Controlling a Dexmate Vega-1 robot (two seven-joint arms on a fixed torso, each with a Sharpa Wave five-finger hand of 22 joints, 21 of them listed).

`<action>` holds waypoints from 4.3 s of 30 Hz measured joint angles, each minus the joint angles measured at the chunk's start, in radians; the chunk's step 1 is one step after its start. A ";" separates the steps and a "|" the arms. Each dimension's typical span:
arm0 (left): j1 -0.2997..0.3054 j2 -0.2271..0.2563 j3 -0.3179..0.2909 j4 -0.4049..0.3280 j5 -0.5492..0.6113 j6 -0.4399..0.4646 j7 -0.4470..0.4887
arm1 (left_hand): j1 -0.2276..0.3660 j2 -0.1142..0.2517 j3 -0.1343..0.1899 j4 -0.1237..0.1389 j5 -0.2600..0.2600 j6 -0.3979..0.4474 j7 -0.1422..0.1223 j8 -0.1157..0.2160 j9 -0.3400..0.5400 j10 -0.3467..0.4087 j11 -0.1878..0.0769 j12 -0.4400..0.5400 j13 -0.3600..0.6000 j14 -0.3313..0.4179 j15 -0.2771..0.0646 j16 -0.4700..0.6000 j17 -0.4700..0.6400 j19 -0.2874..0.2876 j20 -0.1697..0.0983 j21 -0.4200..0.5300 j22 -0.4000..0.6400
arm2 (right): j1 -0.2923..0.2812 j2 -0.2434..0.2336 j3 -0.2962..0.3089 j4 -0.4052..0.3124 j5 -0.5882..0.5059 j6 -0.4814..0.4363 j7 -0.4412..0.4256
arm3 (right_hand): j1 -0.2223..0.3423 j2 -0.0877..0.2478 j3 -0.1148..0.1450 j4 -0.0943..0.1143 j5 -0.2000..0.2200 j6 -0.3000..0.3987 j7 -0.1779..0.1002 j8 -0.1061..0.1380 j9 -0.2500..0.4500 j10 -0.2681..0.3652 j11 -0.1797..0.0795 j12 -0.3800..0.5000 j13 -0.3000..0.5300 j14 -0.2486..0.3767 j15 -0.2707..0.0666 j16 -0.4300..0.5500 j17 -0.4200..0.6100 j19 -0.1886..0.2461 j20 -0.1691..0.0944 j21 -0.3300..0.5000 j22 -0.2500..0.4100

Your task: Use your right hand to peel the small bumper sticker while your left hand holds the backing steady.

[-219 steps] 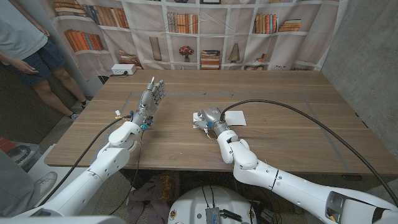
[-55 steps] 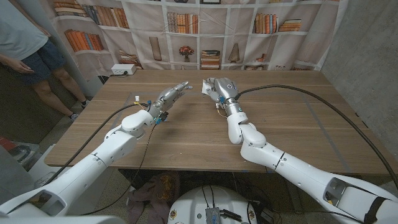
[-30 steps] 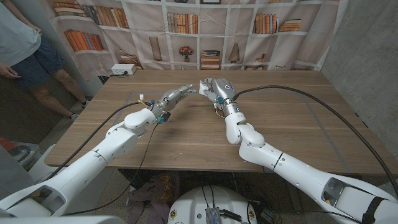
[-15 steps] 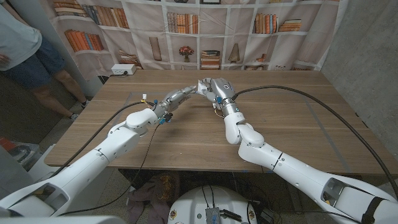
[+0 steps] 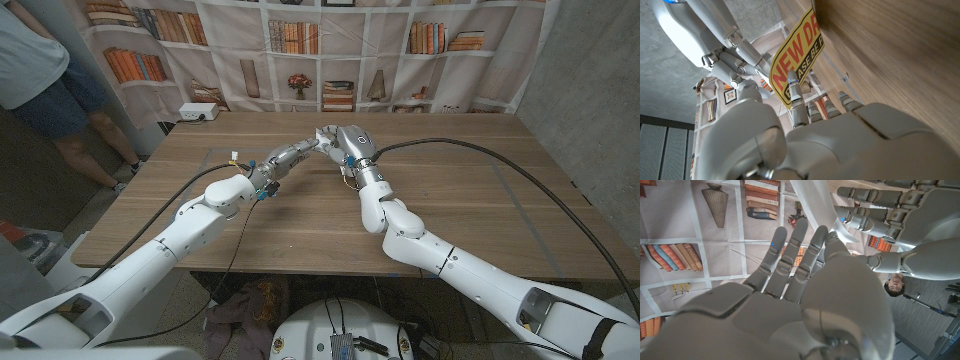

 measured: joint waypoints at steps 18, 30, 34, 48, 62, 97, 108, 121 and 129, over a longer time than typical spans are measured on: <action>-0.011 0.009 0.015 -0.009 0.020 0.021 -0.007 | 0.062 0.040 0.037 -0.020 -0.007 0.032 -0.004 0.005 0.005 0.000 0.000 0.000 0.000 -0.007 0.014 0.000 0.000 -0.005 0.016 0.000 0.000 | -0.006 -0.005 0.008 -0.014 -0.004 0.017 -0.001 | 0.000 0.000 0.000 0.000 0.000 0.000 0.000 0.000 0.000 0.003 -0.002 -0.001 0.005 0.000 0.000 0.000 0.005 -0.003 0.004 0.008 0.000; -0.012 -0.008 0.015 0.006 0.011 -0.013 -0.021 | 0.157 0.090 0.128 -0.044 -0.007 0.121 -0.024 0.035 0.014 0.055 -0.009 0.013 0.000 -0.004 0.018 0.000 0.004 -0.005 0.027 0.000 0.000 | -0.012 -0.007 0.014 -0.021 -0.005 0.022 -0.001 | 0.000 0.000 0.000 0.000 0.000 0.000 0.000 0.000 0.000 0.002 -0.002 -0.001 0.005 0.000 0.000 -0.008 0.005 -0.003 0.004 0.015 0.000; -0.009 -0.018 0.013 0.014 0.009 -0.028 -0.022 | 0.183 0.096 0.158 -0.048 -0.007 0.137 -0.033 0.042 0.018 0.066 -0.012 0.015 0.000 -0.003 0.017 0.000 0.005 -0.005 0.027 0.000 0.000 | -0.014 -0.009 0.015 -0.024 -0.006 0.023 0.002 | 0.000 0.000 0.000 0.000 0.000 0.005 0.005 0.000 0.000 0.002 -0.002 -0.001 0.005 0.000 0.000 -0.008 0.005 -0.009 -0.002 0.023 0.000; 0.003 -0.031 0.006 0.016 0.008 -0.050 -0.001 | 0.240 0.102 0.260 -0.017 -0.013 0.252 -0.034 0.076 0.016 0.133 -0.029 0.029 0.000 0.018 -0.003 0.016 0.019 -0.001 0.023 0.008 0.000 | -0.019 -0.015 0.018 -0.037 -0.013 0.019 0.017 | 0.000 0.000 0.000 0.000 0.000 0.009 0.009 0.000 0.000 0.008 -0.004 -0.008 0.004 0.000 0.000 -0.008 0.009 -0.009 -0.002 0.031 0.000; 0.022 -0.030 -0.005 -0.008 0.002 -0.039 0.032 | 0.242 0.102 0.299 0.013 -0.016 0.267 -0.035 0.079 0.014 0.174 -0.049 0.036 0.005 0.034 -0.009 0.027 0.024 0.009 0.012 0.016 0.005 | -0.029 -0.021 0.022 -0.049 -0.015 0.009 0.029 | 0.000 0.000 0.000 0.000 0.000 0.009 0.009 0.000 0.000 0.008 -0.004 -0.008 0.002 0.000 0.000 -0.008 0.009 -0.008 -0.002 0.038 0.000; 0.056 -0.045 -0.024 -0.006 -0.012 -0.058 0.084 | 0.244 0.086 0.337 0.027 -0.016 0.291 -0.027 0.101 0.037 0.196 -0.071 0.032 0.005 0.034 -0.009 0.027 0.021 0.011 0.003 0.016 0.002 | -0.047 -0.029 0.053 -0.067 0.005 0.004 0.016 | 0.000 0.000 -0.004 0.004 0.005 0.009 0.009 0.000 0.005 0.013 -0.006 -0.013 0.005 0.000 0.000 -0.023 0.009 -0.018 0.000 0.059 0.000; 0.063 -0.049 -0.029 0.000 -0.011 -0.071 0.091 | 0.244 0.086 0.346 0.027 -0.016 0.291 -0.027 0.105 0.042 0.198 -0.073 0.028 0.005 0.034 -0.009 0.027 0.021 0.016 -0.003 0.016 0.002 | -0.044 -0.026 0.055 -0.066 0.012 -0.003 0.016 | 0.004 -0.004 -0.010 -0.001 0.005 0.009 0.009 0.000 0.005 0.019 -0.008 -0.016 0.002 0.000 0.000 -0.023 0.009 -0.017 0.000 0.068 -0.003; 0.074 -0.051 -0.036 -0.001 -0.007 -0.085 0.109 | 0.236 0.078 0.353 0.028 -0.020 0.291 -0.027 0.105 0.046 0.204 -0.079 0.028 0.005 0.034 -0.009 0.021 0.021 0.016 -0.002 0.016 0.002 | -0.044 -0.024 0.065 -0.065 0.028 -0.018 0.017 | 0.004 -0.004 -0.010 -0.001 0.005 0.009 0.009 0.000 0.005 0.019 -0.007 -0.016 0.002 0.004 -0.004 -0.029 0.006 -0.017 0.000 0.075 -0.003; 0.079 -0.053 -0.039 -0.002 -0.006 -0.090 0.113 | 0.236 0.078 0.358 0.028 -0.020 0.293 -0.025 0.109 0.046 0.204 -0.079 0.023 0.005 0.034 -0.009 0.021 0.021 0.016 -0.002 0.016 0.002 | -0.043 -0.022 0.072 -0.065 0.039 -0.033 0.014 | 0.004 -0.004 -0.010 -0.001 0.005 0.012 0.013 0.000 0.004 0.018 -0.007 -0.016 0.002 0.004 -0.004 -0.029 0.006 -0.017 0.000 0.081 -0.004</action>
